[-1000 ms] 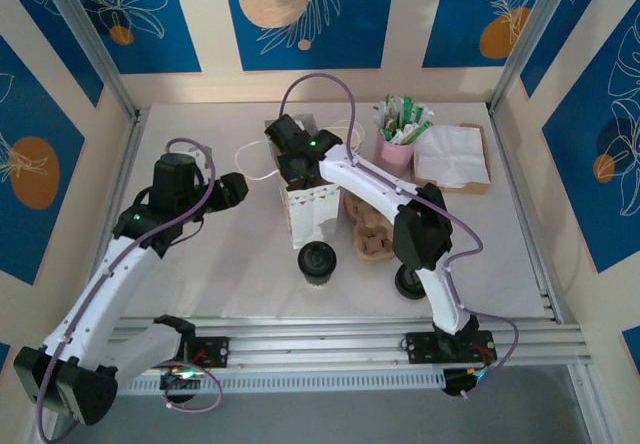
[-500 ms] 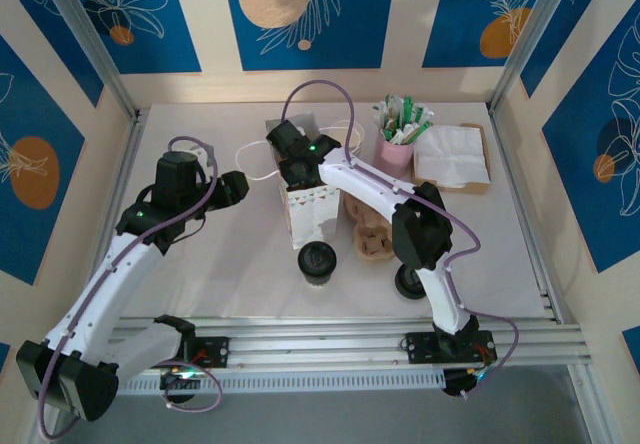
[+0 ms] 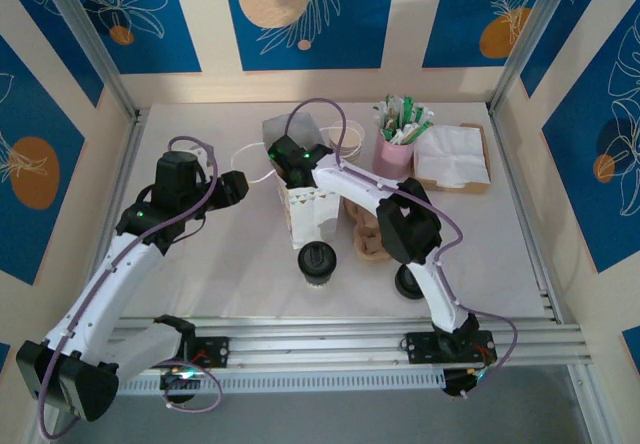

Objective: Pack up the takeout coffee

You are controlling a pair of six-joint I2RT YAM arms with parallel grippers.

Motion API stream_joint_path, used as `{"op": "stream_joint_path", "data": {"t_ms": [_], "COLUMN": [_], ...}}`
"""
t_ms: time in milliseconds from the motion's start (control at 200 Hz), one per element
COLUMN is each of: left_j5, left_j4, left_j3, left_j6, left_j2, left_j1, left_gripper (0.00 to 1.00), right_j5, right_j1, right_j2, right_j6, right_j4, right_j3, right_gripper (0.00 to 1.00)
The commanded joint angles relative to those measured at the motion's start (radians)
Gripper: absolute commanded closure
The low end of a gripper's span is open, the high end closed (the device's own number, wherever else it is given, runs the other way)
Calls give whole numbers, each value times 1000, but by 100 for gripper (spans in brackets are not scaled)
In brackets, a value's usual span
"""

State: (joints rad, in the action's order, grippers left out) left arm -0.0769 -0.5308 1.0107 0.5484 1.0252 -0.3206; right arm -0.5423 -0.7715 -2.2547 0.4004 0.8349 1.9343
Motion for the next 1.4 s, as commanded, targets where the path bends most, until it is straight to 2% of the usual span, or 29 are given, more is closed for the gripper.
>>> {"op": "stream_joint_path", "data": {"t_ms": [0, 500, 890, 1150, 1396], "left_j5": [3, 0, -8, -26, -23], "left_j4": [17, 10, 2, 17, 17], "left_j3": [8, 0, -9, -34, -24], "left_j6": [5, 12, 16, 37, 36], "left_j2": [-5, -31, -45, -48, -48], "left_j1": [10, 10, 8, 9, 8], "left_gripper": [33, 34, 37, 39, 38], "right_j5": [27, 61, 51, 51, 60], "right_j1": [5, 22, 20, 16, -3], "right_j2": [-26, -105, -24, 63, 97], "right_j6": [29, 80, 109, 150, 147], "right_j4": [23, 48, 101, 176, 271], "right_j3": [-17, -10, 100, 183, 313], "right_gripper": [100, 100, 100, 87, 84]}}
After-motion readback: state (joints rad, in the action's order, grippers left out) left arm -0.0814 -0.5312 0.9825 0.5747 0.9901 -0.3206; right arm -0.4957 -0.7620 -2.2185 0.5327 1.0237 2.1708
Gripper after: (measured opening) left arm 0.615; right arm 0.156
